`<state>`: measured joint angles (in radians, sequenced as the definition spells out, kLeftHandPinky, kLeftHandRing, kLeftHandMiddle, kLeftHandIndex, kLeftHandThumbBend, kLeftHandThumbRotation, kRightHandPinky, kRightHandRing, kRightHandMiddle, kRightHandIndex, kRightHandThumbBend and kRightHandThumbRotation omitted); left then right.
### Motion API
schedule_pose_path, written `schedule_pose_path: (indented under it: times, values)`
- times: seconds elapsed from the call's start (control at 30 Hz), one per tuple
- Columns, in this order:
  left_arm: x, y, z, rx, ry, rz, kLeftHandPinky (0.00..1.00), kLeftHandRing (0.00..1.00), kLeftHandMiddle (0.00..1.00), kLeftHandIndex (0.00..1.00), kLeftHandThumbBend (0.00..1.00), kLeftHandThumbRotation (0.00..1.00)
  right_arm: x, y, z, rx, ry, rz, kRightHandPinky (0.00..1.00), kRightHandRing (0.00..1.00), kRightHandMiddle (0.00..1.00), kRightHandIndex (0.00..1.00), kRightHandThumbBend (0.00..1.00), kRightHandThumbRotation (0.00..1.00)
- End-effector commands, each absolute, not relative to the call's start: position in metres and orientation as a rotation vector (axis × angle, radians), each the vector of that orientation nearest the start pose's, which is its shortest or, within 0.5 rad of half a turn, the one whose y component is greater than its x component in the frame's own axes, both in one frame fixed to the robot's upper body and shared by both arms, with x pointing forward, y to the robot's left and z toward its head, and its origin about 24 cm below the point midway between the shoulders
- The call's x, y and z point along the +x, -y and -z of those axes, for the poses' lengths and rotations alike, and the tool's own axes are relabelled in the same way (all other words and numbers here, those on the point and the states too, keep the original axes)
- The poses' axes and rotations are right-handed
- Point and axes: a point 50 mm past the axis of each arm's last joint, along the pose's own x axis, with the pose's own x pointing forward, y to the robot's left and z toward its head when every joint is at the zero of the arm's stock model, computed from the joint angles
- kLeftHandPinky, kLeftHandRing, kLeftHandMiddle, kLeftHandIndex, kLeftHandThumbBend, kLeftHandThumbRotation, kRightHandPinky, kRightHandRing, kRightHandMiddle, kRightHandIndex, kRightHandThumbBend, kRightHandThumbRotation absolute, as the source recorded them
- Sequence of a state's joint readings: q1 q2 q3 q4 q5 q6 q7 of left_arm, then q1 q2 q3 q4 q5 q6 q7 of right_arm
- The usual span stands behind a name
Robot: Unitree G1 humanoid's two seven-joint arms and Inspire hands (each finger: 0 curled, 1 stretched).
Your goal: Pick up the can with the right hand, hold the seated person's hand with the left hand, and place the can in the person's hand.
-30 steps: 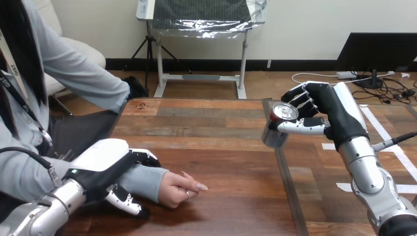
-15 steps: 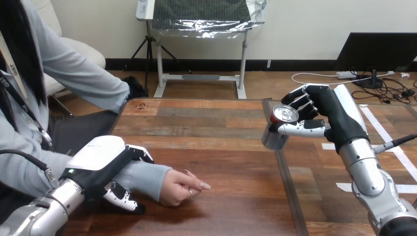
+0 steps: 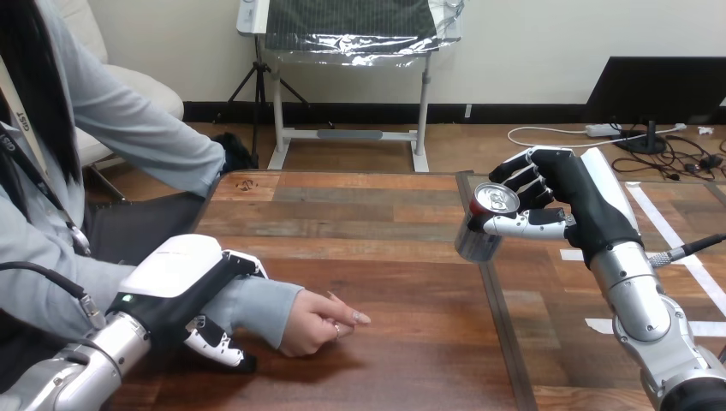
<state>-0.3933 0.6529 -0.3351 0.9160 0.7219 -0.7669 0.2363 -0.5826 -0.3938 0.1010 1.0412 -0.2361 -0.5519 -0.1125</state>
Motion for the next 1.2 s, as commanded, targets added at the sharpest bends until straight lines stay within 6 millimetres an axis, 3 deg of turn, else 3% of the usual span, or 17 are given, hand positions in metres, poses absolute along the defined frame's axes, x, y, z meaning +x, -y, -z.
schedule_pose_path:
  times: [0.0, 0.57, 1.17]
  values:
    - [0.287, -0.244, -0.025, 1.248, 0.226, 0.468, 0.41, 0.46, 0.51, 0.51, 1.00, 0.00, 0.351, 0.221, -0.076, -0.605, 0.216, -0.013, 0.41, 0.44, 0.50, 0.54, 0.75, 0.00]
    - [0.288, -0.238, -0.031, 1.210, 0.270, 0.462, 0.37, 0.42, 0.47, 0.48, 0.93, 0.00, 0.352, 0.219, -0.075, -0.617, 0.208, -0.021, 0.40, 0.44, 0.49, 0.54, 0.75, 0.00]
    - [0.289, -0.231, -0.039, 1.164, 0.349, 0.459, 0.35, 0.39, 0.45, 0.46, 0.93, 0.00, 0.353, 0.217, -0.073, -0.660, 0.197, -0.039, 0.41, 0.44, 0.50, 0.54, 0.75, 0.00]
